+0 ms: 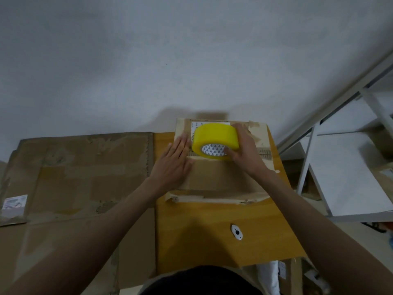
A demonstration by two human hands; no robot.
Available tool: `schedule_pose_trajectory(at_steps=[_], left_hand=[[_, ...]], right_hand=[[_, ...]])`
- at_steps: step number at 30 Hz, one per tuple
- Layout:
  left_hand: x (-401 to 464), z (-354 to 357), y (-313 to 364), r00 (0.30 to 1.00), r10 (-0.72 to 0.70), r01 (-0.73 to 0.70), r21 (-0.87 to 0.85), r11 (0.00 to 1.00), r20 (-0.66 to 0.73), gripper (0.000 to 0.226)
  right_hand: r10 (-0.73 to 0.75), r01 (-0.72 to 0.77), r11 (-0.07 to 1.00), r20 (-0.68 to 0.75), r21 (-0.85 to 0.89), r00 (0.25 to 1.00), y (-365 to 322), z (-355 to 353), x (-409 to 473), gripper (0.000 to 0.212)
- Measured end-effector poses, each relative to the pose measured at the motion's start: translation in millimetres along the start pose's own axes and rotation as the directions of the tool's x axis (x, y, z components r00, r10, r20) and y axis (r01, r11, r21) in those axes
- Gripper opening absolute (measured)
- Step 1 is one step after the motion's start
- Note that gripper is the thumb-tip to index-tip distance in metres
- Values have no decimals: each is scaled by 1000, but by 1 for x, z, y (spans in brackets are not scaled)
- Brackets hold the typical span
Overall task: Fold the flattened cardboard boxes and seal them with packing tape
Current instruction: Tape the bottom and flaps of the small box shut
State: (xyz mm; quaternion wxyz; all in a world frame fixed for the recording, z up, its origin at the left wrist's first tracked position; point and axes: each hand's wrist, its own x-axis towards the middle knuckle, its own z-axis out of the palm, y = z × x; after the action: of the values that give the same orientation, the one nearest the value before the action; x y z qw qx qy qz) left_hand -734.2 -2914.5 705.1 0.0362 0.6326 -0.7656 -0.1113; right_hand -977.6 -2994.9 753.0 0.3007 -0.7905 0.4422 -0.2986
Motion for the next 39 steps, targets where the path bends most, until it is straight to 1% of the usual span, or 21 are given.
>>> schedule_pose_trajectory(at_steps=[3,6,13,17,21,26,30,33,35,37,39], left_hand=[[1,-3,-2,1000,5,-6,63,998,16,74],[5,-5,-2,999,4,-8,103,995,37,78],[4,-3,-2,999,21,-29,154,988,49,78],[5,-1,-11,998,0,-10,171,985,57,82],[3,3,-20,997,-15,5,122,993,81,87],[3,-2,-14,997,-21,15,85,996,78,85],[-4,-2,10,997,9,-11,24,1000,76,86],[-10,8,32,995,44,-43,-6,999,87,90],[-16,20,41,993,52,-47,-56,997,103,91],[-26,32,45,993,49,-37,-115,993,110,93],[-37,46,46,993,27,-9,-154,988,118,97]], right_hand=[[-15,17,999,43,-40,999,0,-12,2,51],[5,8,990,85,-143,996,-1,-20,1,60],[17,27,948,134,-316,991,-13,-30,3,71],[51,17,920,163,-392,985,-5,-57,-3,69],[79,10,879,166,-476,983,3,-73,-12,69],[78,14,868,163,-496,983,-4,-66,-6,66],[78,39,866,212,-499,974,-8,-63,-5,64],[110,17,875,231,-484,967,-11,-58,-7,68],[122,17,856,234,-517,964,-14,-53,-13,69],[121,32,831,237,-555,964,-15,-48,-19,69],[113,37,834,237,-551,965,-15,-42,-26,67]])
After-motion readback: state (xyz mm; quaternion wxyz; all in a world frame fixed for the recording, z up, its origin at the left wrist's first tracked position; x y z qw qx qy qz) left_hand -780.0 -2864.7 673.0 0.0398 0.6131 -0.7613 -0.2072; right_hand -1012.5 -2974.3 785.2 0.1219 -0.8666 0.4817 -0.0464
